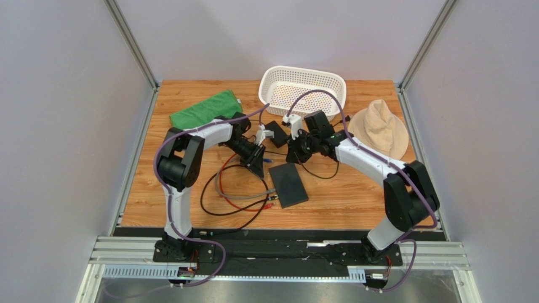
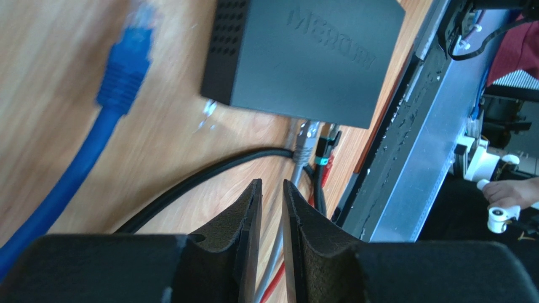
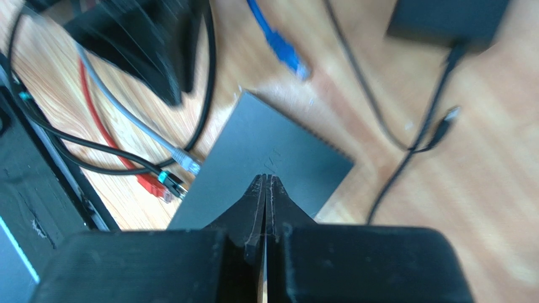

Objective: Pull the plug from the switch port

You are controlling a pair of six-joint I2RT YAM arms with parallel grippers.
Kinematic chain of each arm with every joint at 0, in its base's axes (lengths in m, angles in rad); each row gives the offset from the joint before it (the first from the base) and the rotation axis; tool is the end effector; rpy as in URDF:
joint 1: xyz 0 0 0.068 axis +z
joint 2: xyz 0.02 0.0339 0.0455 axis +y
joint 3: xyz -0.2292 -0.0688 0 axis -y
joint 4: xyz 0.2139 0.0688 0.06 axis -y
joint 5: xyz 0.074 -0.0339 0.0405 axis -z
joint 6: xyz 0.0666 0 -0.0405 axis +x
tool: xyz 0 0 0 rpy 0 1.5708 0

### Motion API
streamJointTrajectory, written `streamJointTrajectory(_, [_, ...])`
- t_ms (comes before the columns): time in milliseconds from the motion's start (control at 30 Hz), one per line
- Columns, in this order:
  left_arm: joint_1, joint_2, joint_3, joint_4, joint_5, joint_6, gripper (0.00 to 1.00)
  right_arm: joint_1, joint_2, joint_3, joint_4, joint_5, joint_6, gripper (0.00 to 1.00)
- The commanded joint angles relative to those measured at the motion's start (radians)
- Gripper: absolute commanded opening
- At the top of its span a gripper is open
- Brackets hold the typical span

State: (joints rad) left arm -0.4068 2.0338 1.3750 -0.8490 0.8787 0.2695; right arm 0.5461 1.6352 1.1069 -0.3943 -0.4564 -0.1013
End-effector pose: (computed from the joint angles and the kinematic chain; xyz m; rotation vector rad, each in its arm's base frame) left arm 0.2879 -0.1799 0.1188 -0.9820 -2.6657 1.3380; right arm 0.2672 0.1967 0.1796 -0.9829 2.3148 0.7537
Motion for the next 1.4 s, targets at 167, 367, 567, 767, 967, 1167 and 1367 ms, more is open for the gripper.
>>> streamJointTrajectory(167, [-0.055, 0.149, 0.131, 0.044, 0.075, -0.039, 0.25, -0.005, -0.192, -0.07, -0.051, 0.039, -0.018, 0.0])
streamJointTrajectory(367, [-0.079, 0.284, 0.296, 0.039, 0.14, -0.066, 0.26, -0.04, -0.202, -0.096, -0.084, 0.053, -0.064, 0.0])
streamJointTrajectory(567, [-0.079, 0.296, 0.443, -0.013, 0.088, -0.079, 0.36, -0.048, -0.204, -0.14, -0.066, 0.042, -0.072, 0.01])
streamJointTrajectory(767, [-0.066, 0.131, 0.251, 0.056, 0.097, -0.102, 0.52, -0.048, -0.192, -0.18, -0.015, 0.018, -0.061, 0.02])
streamJointTrajectory(967, [-0.072, 0.075, 0.134, 0.103, 0.157, -0.081, 0.54, -0.048, -0.153, -0.222, 0.025, 0.001, -0.012, 0.01])
streamJointTrajectory(1167, [-0.073, 0.111, 0.116, 0.114, 0.192, -0.078, 0.54, -0.048, -0.091, -0.245, 0.037, 0.004, -0.009, 0.02])
streamJointTrajectory(1367, [-0.078, 0.144, 0.124, 0.116, 0.236, -0.084, 0.54, -0.044, -0.051, -0.245, 0.051, 0.016, -0.002, 0.02])
